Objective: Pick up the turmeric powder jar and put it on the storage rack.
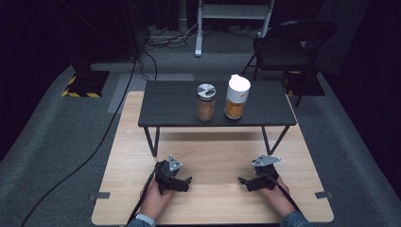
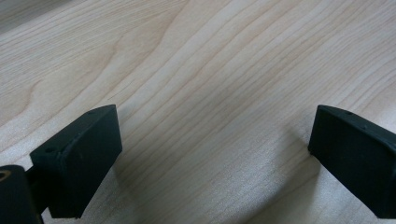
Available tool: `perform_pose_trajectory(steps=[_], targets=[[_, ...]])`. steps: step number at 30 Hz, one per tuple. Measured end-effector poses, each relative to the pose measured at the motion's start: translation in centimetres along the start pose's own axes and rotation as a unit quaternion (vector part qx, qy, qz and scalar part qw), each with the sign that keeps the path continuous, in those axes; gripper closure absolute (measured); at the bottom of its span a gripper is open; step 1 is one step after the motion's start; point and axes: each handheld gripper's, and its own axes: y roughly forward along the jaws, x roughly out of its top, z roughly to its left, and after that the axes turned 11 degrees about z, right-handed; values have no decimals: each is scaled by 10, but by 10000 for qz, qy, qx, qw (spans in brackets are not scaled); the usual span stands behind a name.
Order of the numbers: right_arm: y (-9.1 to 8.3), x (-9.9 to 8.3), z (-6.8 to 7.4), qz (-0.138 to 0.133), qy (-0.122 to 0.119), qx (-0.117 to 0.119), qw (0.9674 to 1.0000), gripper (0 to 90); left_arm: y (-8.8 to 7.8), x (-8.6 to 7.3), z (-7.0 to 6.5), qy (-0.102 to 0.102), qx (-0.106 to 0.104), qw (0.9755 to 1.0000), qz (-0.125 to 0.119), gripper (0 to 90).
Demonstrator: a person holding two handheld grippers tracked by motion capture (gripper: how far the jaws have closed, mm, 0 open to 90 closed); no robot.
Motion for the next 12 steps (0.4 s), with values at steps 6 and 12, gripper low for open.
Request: perform_pose_trajectory(steps=[6, 12], targets=[[0, 0, 0, 2, -14, 5, 10000, 7, 0, 0, 0, -2, 0, 10000, 1, 24], [0, 0, 0, 3, -22, 10, 10000, 7, 0, 0, 0, 0, 0, 10000, 1, 24]])
